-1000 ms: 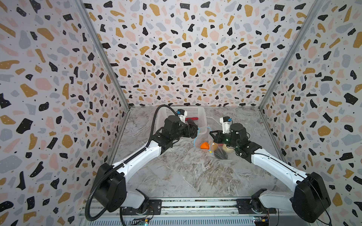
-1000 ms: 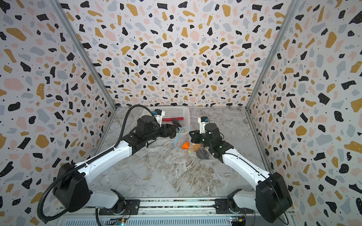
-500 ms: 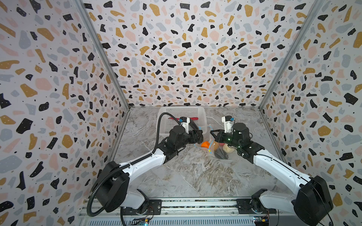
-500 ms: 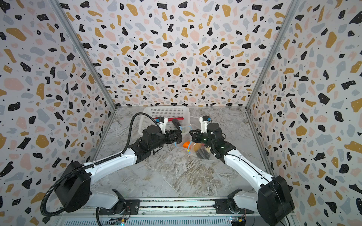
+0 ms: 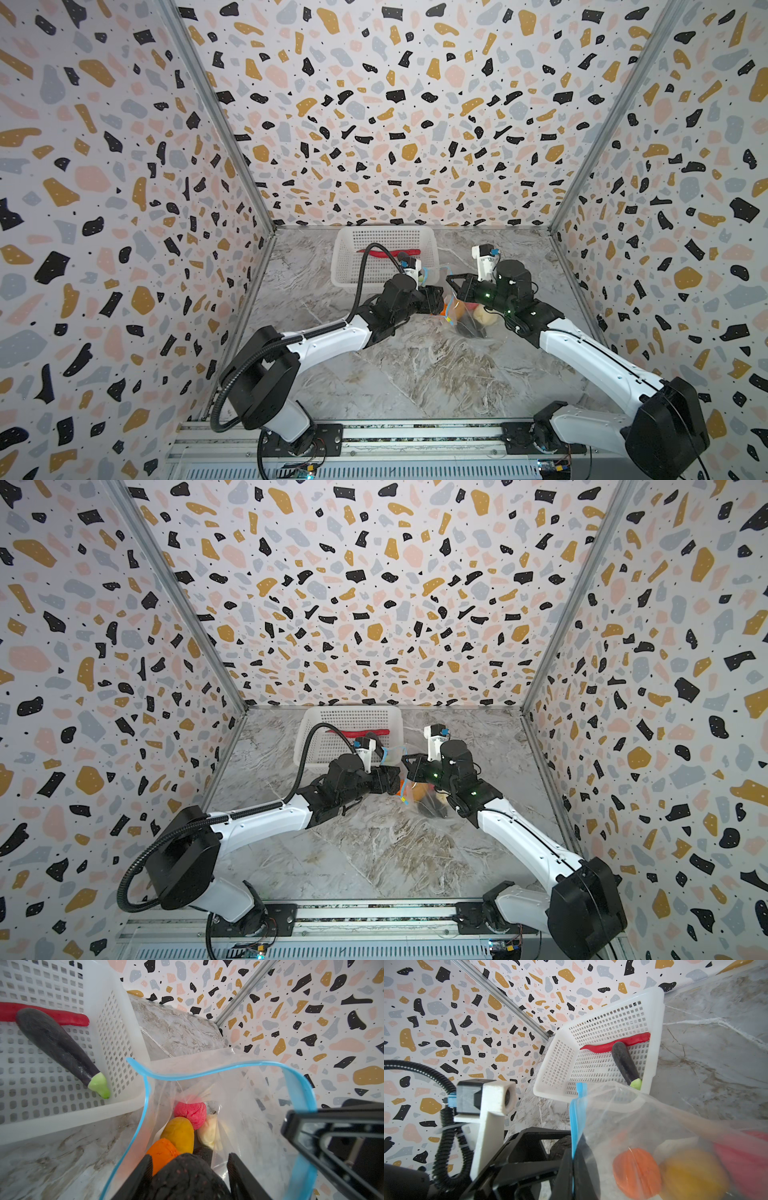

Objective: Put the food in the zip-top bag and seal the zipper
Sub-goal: 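Open the left gripper to drop the avocado into the bag, then move the left gripper back to the basket and grasp the dark eggplant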

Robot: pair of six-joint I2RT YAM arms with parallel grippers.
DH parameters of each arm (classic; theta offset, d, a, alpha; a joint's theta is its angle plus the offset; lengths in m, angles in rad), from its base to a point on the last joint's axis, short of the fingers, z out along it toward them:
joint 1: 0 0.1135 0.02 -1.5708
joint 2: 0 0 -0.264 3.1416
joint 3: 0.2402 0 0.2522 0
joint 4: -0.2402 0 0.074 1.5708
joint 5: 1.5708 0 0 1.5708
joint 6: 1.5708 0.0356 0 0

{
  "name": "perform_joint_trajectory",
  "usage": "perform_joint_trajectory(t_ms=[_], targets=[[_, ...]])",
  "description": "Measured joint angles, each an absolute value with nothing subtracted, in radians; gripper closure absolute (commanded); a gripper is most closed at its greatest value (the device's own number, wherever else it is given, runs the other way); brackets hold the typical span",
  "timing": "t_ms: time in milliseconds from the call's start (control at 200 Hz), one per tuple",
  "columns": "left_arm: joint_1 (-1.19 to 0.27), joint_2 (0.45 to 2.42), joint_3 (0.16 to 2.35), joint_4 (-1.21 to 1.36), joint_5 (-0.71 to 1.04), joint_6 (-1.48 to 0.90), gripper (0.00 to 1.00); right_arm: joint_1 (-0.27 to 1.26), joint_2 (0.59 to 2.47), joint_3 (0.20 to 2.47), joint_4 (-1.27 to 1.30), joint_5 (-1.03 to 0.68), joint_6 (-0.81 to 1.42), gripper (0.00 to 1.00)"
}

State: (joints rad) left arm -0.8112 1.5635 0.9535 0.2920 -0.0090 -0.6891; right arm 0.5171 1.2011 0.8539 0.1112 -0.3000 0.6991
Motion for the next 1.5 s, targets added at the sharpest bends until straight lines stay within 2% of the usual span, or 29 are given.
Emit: perform_joint_trajectory(t_ms=[90, 210, 636, 836, 1151, 1497], targets=[[-0.816, 1.566, 0.97, 0.273, -0.019, -0.67, 0.26, 0.516, 1.198, 0.854, 0.109, -0.3, 0.699, 1.0], [-0.82, 1.566, 0.987, 0.26, -0.032, -0.649, 0.17, 0.512, 1.188, 0.854, 0.105, -0.3, 0.699, 1.0], [-0.819, 1.523, 1.023, 0.141, -0.084, -0.617, 0.15, 0.507, 1.161, 0.853, 0.104, -0.298, 0.699, 1.0], [-0.757, 1.542, 1.25, -0.058, -0.171, -0.568, 0.1, 0.505, 1.137, 0.831, 0.104, -0.299, 0.699, 1.0], [-0.556, 1.941, 1.735, -0.356, -0.187, -0.55, 0.1, 0.505, 1.132, 0.824, 0.104, -0.3, 0.697, 1.0], [-0.523, 2.389, 2.118, -0.561, -0.118, -0.576, 0.13, 0.505, 1.15, 0.824, 0.105, -0.311, 0.687, 1.0]])
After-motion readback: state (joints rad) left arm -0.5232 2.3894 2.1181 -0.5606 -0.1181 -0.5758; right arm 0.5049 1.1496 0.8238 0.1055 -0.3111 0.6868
